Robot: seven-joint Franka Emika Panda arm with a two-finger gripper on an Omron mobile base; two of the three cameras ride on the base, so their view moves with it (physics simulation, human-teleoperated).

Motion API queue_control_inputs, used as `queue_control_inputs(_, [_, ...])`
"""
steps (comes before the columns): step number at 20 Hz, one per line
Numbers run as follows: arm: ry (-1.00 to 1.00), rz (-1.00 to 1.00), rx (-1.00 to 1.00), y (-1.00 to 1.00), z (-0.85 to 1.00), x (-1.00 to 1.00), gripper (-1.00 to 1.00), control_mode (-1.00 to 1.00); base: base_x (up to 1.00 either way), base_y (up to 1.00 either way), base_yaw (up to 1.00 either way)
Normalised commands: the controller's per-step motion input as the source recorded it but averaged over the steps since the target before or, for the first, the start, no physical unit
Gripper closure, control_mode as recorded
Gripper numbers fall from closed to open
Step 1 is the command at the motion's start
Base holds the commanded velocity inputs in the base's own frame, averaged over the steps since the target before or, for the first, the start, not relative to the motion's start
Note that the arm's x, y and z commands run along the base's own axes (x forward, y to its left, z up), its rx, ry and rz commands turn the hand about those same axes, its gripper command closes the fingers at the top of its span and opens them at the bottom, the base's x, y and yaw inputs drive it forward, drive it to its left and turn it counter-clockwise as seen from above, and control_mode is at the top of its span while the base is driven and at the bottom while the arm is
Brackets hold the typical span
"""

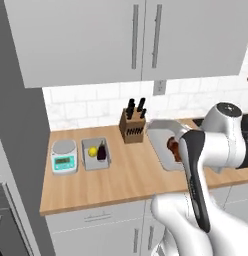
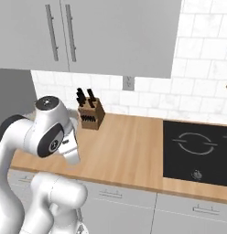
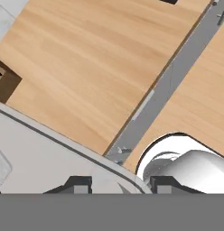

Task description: Take the meat container that has the chicken drumstick and place it on the second highest rack of the freezer. Then take the vegetable container that has the lemon and eggplant and place it on the highest rack of the freezer.

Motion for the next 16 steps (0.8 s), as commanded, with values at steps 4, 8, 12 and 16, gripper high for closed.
queue_control_inputs(4, [0.00, 0.00, 0.00, 0.00, 0.00, 0.00, 1.00, 1.00, -0.84, 0.49, 0.22])
queue_control_inputs(8, [0.00, 0.00, 0.00, 0.00, 0.00, 0.00, 1.00, 1.00, -0.72, 0.66, 0.35])
queue_control_inputs(12, [0.00, 0.00, 0.00, 0.00, 0.00, 0.00, 1.00, 1.00, -0.44, 0.99, 0.37])
queue_control_inputs(16, [0.00, 0.00, 0.00, 0.00, 0.00, 0.00, 1.00, 1.00, -0.11, 1.00, 0.33])
